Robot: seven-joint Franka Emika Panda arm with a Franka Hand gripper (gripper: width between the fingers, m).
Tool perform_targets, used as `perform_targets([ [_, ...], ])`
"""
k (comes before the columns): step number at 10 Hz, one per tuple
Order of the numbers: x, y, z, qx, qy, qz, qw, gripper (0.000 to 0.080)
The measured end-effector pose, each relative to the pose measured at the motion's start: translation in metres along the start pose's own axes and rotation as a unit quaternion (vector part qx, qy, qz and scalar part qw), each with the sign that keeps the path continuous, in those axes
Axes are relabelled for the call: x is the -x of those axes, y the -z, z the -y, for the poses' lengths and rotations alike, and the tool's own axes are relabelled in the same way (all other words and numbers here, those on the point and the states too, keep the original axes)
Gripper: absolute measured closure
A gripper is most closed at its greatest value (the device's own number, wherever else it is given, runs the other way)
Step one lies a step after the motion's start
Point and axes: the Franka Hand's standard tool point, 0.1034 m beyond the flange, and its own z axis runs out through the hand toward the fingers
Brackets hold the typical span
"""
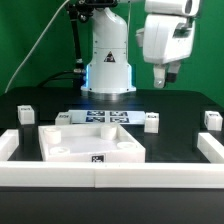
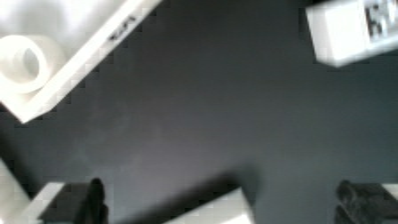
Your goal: Assemble one leg
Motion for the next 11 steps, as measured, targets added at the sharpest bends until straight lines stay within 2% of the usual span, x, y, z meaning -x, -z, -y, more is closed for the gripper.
perform_targets([
  [1,0.011,-0.013,-0.005,-0.002,0.024,-0.002,1.0,0.015],
  [2,0.021,-0.022,-0.007,-0.011,0.021,0.001,1.0,0.015],
  [6,0.019,-0.021,-0.007,-0.01,0.019,0.001,1.0,0.015],
  [7,0.021,-0.022,-0.008,-0.004,0.041,-0.003,0.999,0.015],
  [8,0.033,-0.03,-0.005,0.015,0.107,-0.016,0.994,0.015],
  [9,0.053,-0.038,-0.001,0.015,0.152,-0.016,0.988,0.015],
  [11,0.077,-0.047,-0.008,0.018,0.212,-0.018,0.977,0.015],
])
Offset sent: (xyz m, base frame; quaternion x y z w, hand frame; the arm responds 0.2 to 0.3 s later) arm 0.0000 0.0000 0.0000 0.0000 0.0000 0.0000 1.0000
